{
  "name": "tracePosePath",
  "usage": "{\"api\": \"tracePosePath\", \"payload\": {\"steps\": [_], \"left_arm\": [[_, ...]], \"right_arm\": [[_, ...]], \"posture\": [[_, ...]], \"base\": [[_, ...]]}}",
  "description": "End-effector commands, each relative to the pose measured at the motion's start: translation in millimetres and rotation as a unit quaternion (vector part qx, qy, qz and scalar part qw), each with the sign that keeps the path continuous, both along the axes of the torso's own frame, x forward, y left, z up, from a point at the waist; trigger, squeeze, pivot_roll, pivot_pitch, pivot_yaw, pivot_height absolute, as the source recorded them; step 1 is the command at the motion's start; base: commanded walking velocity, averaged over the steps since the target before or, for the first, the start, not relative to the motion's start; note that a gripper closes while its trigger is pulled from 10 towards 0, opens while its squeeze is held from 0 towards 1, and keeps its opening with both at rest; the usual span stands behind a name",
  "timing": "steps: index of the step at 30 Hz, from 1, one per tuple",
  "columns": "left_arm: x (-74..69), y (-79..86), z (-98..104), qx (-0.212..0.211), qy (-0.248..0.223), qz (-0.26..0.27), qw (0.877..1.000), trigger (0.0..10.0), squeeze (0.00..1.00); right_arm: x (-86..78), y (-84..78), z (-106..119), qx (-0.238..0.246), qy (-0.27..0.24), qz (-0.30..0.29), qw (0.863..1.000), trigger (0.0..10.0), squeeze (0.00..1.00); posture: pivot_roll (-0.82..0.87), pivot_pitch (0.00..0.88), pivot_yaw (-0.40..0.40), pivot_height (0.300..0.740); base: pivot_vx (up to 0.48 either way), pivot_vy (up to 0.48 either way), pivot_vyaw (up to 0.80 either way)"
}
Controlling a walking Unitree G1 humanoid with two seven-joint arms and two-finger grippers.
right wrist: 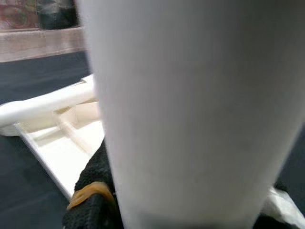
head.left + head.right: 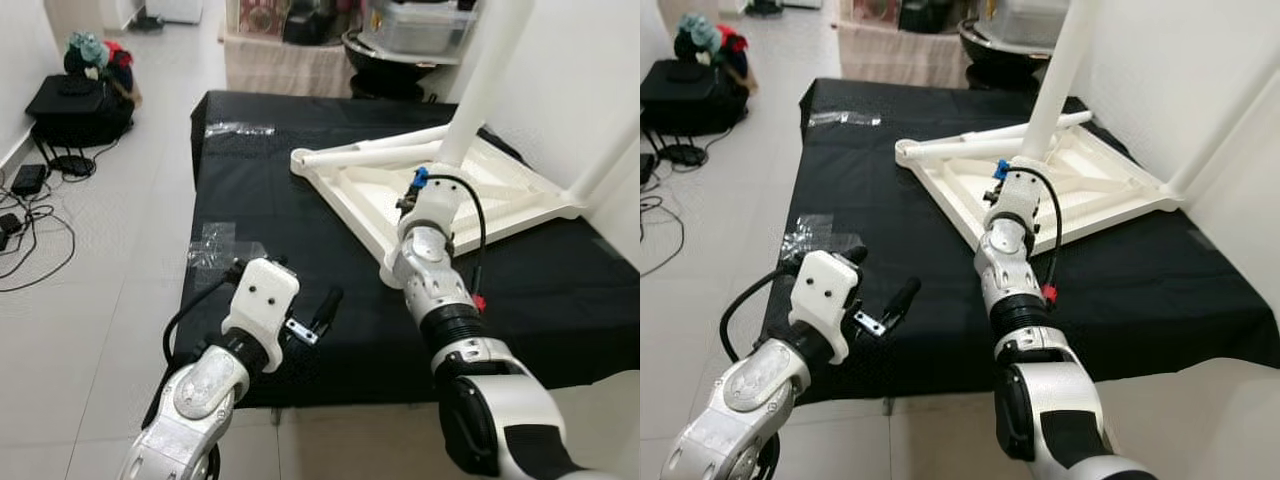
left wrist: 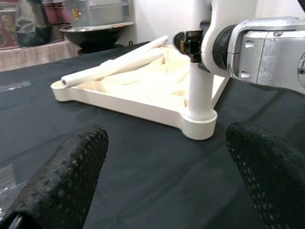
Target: Building children table
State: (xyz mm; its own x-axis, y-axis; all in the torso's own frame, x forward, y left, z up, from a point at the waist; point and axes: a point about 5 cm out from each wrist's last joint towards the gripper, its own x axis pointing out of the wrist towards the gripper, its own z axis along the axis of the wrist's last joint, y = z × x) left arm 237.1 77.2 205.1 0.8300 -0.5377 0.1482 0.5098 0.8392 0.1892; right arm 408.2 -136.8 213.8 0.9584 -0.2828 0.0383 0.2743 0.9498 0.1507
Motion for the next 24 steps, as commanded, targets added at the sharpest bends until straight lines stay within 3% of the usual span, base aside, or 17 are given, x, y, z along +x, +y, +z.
{"api": "tracePosePath", "payload": {"steps": [1, 2, 5, 12, 13, 14, 24], "left_arm": [[-1.9, -2.3, -0.1, 0.007, -0.004, -0.007, 1.000, 10.0, 0.00], [-1.9, -2.2, -0.5, 0.008, -0.003, -0.008, 1.000, 10.0, 0.00], [-1.9, -2.0, -0.9, 0.008, -0.002, -0.007, 1.000, 10.0, 0.00], [-2.0, -3.3, -3.5, 0.007, 0.003, -0.003, 1.000, 10.0, 0.00], [-2.3, -3.6, -3.6, 0.007, 0.004, -0.003, 1.000, 10.0, 0.00], [-2.5, -3.5, -4.0, 0.007, 0.004, -0.003, 1.000, 10.0, 0.00], [-2.1, -3.0, -4.3, 0.010, 0.003, -0.005, 1.000, 10.0, 0.00]], "right_arm": [[2.1, 22.1, -6.4, 0.018, 0.011, 0.094, 0.995, 10.0, 0.00], [3.6, 31.0, -2.2, 0.013, 0.002, 0.141, 0.990, 10.0, 0.00], [4.4, 33.6, 0.1, 0.002, -0.002, 0.151, 0.989, 10.0, 0.00], [-1.0, 24.1, -4.1, 0.004, -0.006, 0.085, 0.996, 10.0, 0.00], [-2.3, 23.6, -4.4, 0.007, -0.010, 0.083, 0.996, 10.0, 0.62], [-2.7, 22.3, -4.3, 0.003, -0.013, 0.080, 0.997, 10.0, 1.00], [-2.9, 24.8, 2.2, 0.001, -0.038, 0.083, 0.996, 10.0, 1.00]], "posture": [[0.07, 0.061, -0.134, 0.740], [0.07, 0.064, -0.135, 0.740], [0.07, 0.064, -0.135, 0.740], [0.06, 0.068, -0.138, 0.740], [0.06, 0.068, -0.138, 0.740], [0.06, 0.065, -0.138, 0.740], [0.06, 0.063, -0.134, 0.740]], "base": [[0.000, 0.000, 0.00], [0.000, 0.000, 0.00], [0.000, 0.000, 0.00], [0.000, 0.000, 0.00], [0.000, 0.000, 0.00], [0.000, 0.000, 0.00], [0.000, 0.000, 0.00]]}}
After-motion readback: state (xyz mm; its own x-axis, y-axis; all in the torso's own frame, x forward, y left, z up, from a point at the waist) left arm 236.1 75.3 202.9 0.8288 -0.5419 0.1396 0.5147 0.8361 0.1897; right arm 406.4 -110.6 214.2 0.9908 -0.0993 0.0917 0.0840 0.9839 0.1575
